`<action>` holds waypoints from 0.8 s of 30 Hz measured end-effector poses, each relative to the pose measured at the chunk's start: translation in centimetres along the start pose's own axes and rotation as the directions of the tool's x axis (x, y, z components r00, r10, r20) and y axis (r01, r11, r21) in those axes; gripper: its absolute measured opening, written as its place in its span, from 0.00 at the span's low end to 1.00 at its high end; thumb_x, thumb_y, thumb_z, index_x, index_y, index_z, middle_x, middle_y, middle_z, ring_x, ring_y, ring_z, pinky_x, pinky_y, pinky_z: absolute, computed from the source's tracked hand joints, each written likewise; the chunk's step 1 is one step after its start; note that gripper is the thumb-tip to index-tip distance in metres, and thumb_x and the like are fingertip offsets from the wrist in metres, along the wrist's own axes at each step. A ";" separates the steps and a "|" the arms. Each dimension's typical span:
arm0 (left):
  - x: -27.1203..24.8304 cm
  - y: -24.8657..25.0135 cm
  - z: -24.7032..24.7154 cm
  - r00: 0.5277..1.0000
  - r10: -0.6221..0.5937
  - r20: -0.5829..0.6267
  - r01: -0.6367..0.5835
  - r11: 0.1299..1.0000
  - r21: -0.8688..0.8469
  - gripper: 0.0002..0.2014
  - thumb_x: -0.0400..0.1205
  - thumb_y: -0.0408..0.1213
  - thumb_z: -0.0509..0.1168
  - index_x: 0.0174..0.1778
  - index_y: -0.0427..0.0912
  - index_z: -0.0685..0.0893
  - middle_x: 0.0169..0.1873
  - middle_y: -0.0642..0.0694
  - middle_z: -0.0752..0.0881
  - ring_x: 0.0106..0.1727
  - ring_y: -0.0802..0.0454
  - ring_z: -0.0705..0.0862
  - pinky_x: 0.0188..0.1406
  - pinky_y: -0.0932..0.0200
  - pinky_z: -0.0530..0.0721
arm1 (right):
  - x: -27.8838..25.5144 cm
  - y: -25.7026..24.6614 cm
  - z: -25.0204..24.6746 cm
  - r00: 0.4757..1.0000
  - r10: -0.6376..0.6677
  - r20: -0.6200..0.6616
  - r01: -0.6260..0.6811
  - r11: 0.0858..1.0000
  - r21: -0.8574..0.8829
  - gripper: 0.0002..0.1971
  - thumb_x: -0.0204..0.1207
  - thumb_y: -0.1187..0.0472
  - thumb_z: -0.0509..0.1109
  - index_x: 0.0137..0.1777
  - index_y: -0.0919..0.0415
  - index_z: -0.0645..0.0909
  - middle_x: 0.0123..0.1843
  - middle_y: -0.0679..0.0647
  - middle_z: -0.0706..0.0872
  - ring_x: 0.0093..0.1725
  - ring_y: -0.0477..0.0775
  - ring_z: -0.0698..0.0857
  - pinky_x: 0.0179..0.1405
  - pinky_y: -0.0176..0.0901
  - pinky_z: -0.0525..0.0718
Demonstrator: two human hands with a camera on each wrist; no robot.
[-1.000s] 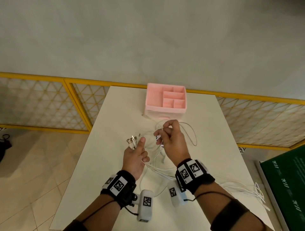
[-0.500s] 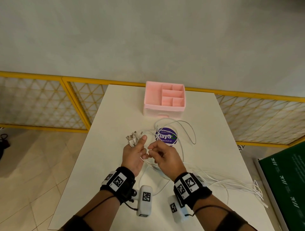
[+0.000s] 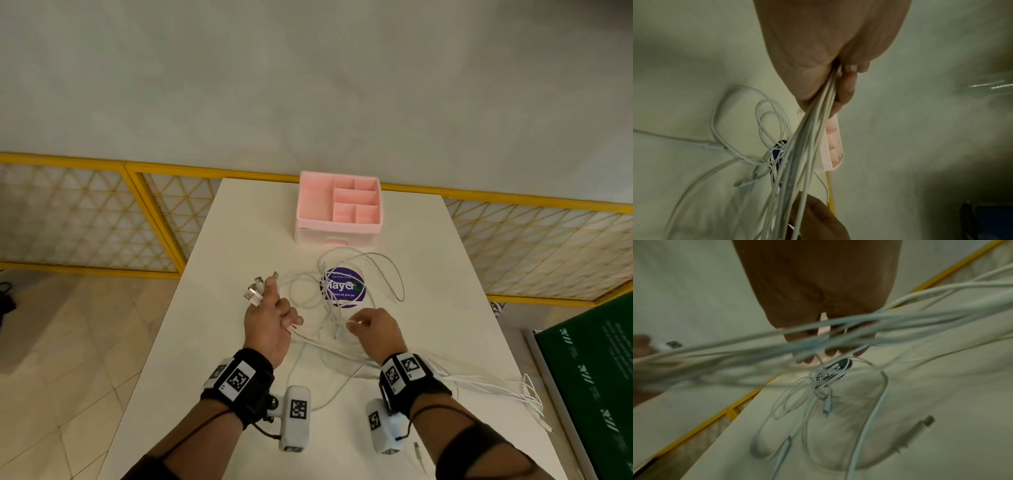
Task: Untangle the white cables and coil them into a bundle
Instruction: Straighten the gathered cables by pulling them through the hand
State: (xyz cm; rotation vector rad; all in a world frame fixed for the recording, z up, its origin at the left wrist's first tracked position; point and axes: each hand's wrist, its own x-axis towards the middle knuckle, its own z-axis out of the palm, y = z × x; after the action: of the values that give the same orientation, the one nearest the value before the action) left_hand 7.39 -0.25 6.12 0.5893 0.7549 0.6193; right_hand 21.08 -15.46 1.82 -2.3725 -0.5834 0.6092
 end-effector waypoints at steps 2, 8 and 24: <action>-0.4 -0.2 0.1 1.000 -0.021 -0.005 0.021 0.998 0.055 0.14 0.87 0.48 0.64 0.35 0.51 0.78 0.22 0.51 0.60 0.18 0.56 0.60 0.21 0.59 0.73 | 0.5 -0.4 -0.6 0.995 0.079 0.066 -0.093 0.968 0.234 0.03 0.75 0.63 0.74 0.41 0.55 0.87 0.38 0.52 0.90 0.40 0.54 0.87 0.43 0.44 0.85; -1.0 -1.1 0.0 0.996 -0.092 0.017 0.086 0.966 0.242 0.14 0.83 0.46 0.71 0.35 0.50 0.74 0.23 0.52 0.59 0.20 0.56 0.57 0.18 0.66 0.57 | -0.3 -7.7 -3.4 0.999 -0.026 0.044 -0.033 0.312 0.949 0.07 0.80 0.76 0.65 0.50 0.71 0.84 0.41 0.65 0.89 0.37 0.60 0.87 0.37 0.45 0.86; -0.4 -0.4 0.2 0.995 -0.052 0.082 0.023 0.946 0.324 0.04 0.80 0.31 0.74 0.39 0.37 0.89 0.39 0.37 0.87 0.20 0.57 0.63 0.18 0.64 0.62 | -2.8 -7.1 -1.4 0.916 -0.105 0.387 -0.204 0.708 0.676 0.10 0.77 0.57 0.76 0.52 0.63 0.84 0.45 0.60 0.91 0.44 0.57 0.87 0.38 0.43 0.83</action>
State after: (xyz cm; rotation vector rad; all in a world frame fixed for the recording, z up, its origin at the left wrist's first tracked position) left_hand 7.39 -0.83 6.14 0.8973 0.7869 0.4321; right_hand 17.76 -12.50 8.20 -1.5300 -0.3500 1.1326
